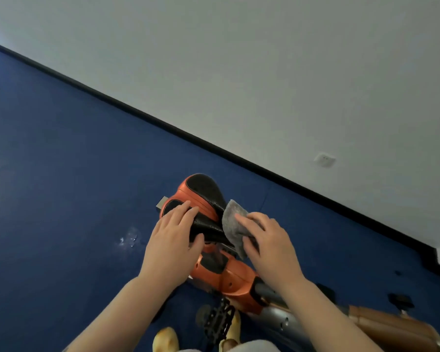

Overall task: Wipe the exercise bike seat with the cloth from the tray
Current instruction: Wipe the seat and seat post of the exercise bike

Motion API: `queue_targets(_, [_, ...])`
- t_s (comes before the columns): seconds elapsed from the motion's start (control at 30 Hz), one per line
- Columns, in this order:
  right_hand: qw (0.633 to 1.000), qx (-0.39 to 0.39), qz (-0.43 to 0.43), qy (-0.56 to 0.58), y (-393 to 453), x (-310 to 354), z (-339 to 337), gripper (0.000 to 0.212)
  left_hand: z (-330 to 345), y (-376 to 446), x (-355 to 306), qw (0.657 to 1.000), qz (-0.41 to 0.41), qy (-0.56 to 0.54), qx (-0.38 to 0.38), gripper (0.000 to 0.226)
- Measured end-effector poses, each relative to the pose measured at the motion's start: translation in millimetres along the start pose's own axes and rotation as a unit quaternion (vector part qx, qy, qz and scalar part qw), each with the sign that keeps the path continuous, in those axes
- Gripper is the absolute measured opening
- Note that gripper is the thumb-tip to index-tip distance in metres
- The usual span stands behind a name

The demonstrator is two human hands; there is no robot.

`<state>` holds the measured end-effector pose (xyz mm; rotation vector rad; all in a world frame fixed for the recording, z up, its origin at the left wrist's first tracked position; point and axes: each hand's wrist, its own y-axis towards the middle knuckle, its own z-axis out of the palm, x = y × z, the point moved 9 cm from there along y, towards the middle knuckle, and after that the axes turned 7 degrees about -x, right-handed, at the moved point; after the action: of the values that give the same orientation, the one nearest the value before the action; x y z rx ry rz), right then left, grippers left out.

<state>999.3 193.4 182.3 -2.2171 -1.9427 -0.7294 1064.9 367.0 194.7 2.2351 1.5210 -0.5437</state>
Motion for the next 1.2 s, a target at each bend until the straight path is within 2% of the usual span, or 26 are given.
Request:
queue_targets(0.1, [0.998,-0.004,-0.043,-0.035,0,-1,10,0.041,8,4,1,1.000,-0.016,0.013,-0.015,0.055])
queue_targets(0.33, [0.993,0.020,-0.115,0.034,-15,-27,8,0.040,15,-5,8,0.995,-0.060,0.028,-0.069,0.057])
queue_targets(0.57, [0.982,0.029,-0.154,0.102,9,-2,23,0.038,26,-24,9,0.989,-0.118,0.023,-0.083,0.068])
queue_targets(0.73, [0.982,0.042,-0.156,0.097,-9,-22,13,0.041,28,-31,13,0.989,-0.120,0.019,-0.080,0.069])
queue_targets(0.9, [0.983,0.017,-0.160,0.089,10,7,28,0.040,29,-27,17,0.988,-0.121,-0.005,-0.093,0.066])
queue_targets(1.07, [0.979,0.046,-0.185,0.065,-4,-12,21,0.040,22,-32,28,0.987,-0.125,-0.037,-0.096,0.064])
queue_targets(1.2, [0.985,0.004,-0.165,0.049,1,5,24,0.044,16,-38,39,0.983,-0.141,-0.068,-0.101,0.063])
